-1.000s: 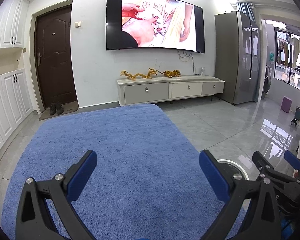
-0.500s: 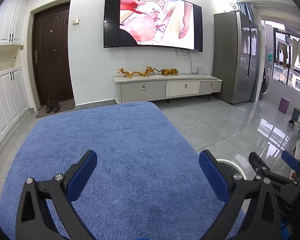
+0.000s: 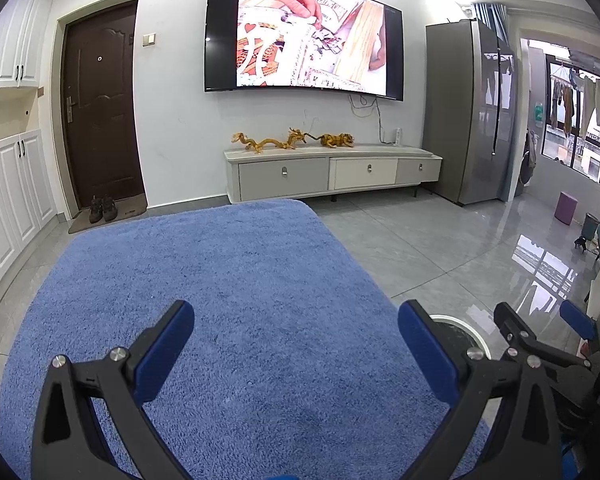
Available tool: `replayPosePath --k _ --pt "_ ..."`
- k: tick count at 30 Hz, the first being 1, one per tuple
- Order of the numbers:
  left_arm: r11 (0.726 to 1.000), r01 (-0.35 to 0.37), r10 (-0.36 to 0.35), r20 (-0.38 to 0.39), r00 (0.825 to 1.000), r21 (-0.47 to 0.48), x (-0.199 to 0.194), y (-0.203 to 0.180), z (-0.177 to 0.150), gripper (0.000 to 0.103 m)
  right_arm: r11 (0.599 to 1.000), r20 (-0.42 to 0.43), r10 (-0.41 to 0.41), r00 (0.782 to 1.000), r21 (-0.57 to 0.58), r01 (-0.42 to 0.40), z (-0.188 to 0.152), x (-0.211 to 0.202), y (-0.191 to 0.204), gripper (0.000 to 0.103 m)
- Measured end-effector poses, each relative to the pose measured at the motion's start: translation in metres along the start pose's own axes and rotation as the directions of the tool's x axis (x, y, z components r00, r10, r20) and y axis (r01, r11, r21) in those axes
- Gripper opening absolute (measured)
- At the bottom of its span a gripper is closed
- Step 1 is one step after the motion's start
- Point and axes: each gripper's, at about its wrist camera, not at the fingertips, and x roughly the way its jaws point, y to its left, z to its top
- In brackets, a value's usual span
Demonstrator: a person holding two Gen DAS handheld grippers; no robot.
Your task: Collect trash
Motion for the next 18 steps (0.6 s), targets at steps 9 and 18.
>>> replayPosePath --k 9,18 --pt "1.000 0.006 -0.006 -0.010 1.000 0.000 0.0034 0.0028 0.0019 0.102 1.000 0.000 -0.001 1.000 -0.001 0.001 -0.0003 0.0018 -0.0008 0.103" --pt "1.000 0.011 -0.011 -0.013 1.000 0.001 0.0052 0.0023 0.0019 0.102 1.000 0.003 -0.004 1.000 -0.004 0.004 -0.0005 0.0011 -0.0019 0.103"
